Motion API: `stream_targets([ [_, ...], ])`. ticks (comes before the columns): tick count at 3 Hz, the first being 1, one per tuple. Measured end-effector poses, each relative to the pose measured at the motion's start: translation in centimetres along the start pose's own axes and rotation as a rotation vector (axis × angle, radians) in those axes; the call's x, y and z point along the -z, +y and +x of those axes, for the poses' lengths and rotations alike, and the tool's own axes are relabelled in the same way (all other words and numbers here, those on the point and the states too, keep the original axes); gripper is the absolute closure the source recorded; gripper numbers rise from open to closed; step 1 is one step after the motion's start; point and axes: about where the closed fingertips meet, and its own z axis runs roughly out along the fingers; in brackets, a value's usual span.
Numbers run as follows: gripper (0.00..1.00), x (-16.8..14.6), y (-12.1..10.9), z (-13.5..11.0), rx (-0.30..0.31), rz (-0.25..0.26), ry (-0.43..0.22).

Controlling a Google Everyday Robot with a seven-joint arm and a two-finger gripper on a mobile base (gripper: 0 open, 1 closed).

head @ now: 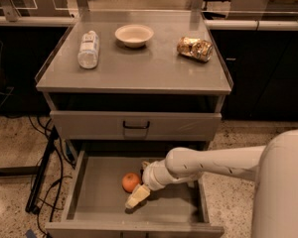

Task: Pick orange from middle drawer and place on counter

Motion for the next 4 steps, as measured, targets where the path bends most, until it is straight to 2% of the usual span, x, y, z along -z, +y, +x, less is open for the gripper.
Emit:
stream_targets([
  [1,0.0,-2.8,-1.6,0.9,-0.026,-0.004,-0.009],
  [3,0.0,-6.6,-2.4,2.2,-0.077,-0.027,-0.017],
  [4,0.19,-6.6,-2.3,2.2,-0.077,-0.027,-0.017],
])
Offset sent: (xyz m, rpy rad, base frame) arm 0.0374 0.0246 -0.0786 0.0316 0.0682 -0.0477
